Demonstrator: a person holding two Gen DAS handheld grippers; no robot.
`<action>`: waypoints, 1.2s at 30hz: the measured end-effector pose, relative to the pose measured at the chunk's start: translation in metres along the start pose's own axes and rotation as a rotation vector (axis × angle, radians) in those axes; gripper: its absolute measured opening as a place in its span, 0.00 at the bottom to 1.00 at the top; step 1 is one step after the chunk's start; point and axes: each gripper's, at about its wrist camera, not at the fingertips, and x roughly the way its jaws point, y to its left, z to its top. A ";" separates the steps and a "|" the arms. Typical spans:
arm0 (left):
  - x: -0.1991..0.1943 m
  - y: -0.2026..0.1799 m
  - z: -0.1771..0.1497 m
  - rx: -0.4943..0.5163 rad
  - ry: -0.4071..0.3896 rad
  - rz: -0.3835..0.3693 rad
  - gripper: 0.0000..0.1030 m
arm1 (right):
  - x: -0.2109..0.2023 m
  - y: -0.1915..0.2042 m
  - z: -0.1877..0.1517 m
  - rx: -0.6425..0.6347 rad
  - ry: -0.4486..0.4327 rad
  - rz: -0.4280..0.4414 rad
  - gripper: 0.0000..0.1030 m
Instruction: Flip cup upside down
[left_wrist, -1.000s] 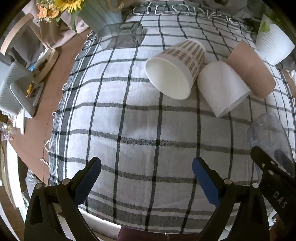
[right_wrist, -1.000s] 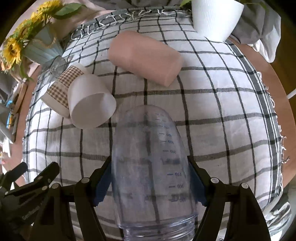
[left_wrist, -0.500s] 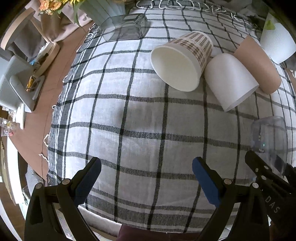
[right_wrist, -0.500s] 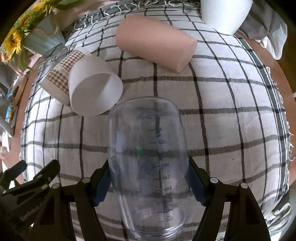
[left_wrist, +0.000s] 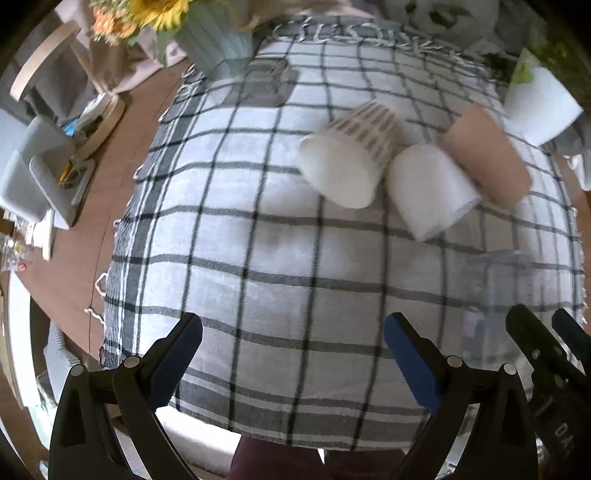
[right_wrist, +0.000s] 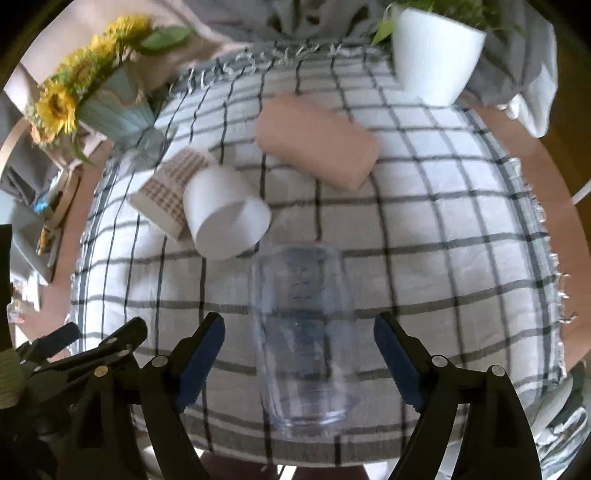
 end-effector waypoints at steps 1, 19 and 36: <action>-0.004 -0.004 0.001 0.009 -0.004 -0.014 0.97 | -0.005 -0.003 0.001 0.008 -0.007 -0.003 0.81; -0.008 -0.108 0.022 0.172 0.033 -0.192 0.97 | -0.036 -0.106 -0.010 0.280 -0.039 -0.107 0.81; 0.027 -0.146 0.038 0.178 0.119 -0.254 0.90 | -0.019 -0.150 -0.015 0.380 -0.008 -0.154 0.81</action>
